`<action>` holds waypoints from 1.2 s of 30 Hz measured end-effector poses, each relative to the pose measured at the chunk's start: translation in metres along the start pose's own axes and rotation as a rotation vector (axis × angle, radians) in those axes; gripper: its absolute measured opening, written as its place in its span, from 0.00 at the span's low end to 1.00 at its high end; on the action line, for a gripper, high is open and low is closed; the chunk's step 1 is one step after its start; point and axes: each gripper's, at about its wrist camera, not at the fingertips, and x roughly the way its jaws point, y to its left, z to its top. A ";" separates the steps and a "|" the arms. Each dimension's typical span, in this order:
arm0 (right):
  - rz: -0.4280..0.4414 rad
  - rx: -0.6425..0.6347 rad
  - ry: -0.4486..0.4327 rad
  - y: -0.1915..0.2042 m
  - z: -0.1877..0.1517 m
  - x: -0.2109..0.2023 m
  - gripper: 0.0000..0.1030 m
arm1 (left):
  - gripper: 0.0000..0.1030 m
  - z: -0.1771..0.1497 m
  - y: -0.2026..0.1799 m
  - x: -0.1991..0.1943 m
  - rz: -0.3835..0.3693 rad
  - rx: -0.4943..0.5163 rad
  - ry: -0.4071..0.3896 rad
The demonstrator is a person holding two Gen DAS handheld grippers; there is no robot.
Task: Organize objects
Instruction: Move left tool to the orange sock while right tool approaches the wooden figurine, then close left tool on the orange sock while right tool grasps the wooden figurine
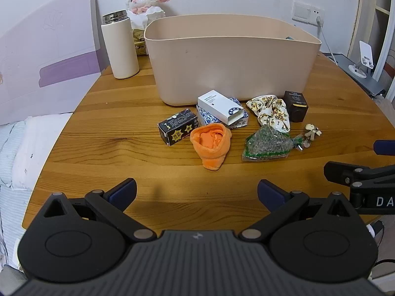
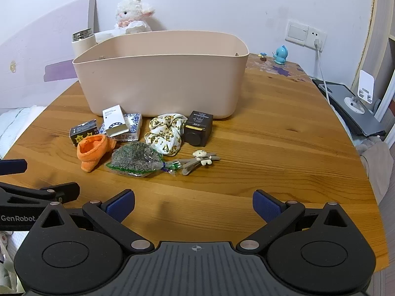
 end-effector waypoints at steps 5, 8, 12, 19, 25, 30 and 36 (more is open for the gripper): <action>-0.003 0.004 0.000 -0.001 0.004 0.003 1.00 | 1.00 0.004 0.002 0.003 0.000 -0.008 0.004; -0.003 0.002 0.005 -0.002 0.005 0.006 1.00 | 1.00 0.007 0.002 0.006 0.000 -0.012 0.009; -0.005 -0.003 0.021 -0.003 0.008 0.013 1.00 | 1.00 0.010 0.003 0.013 0.000 -0.017 0.022; -0.018 0.008 0.060 -0.008 0.010 0.035 1.00 | 1.00 0.014 0.006 0.026 -0.001 -0.024 0.051; -0.023 0.008 0.092 -0.012 0.014 0.056 1.00 | 1.00 0.019 0.007 0.042 -0.009 -0.020 0.081; -0.017 0.016 0.121 -0.017 0.017 0.075 1.00 | 1.00 0.025 0.007 0.057 -0.016 -0.014 0.101; -0.005 0.007 0.087 -0.022 0.025 0.087 1.00 | 1.00 0.032 0.008 0.073 -0.028 -0.014 0.116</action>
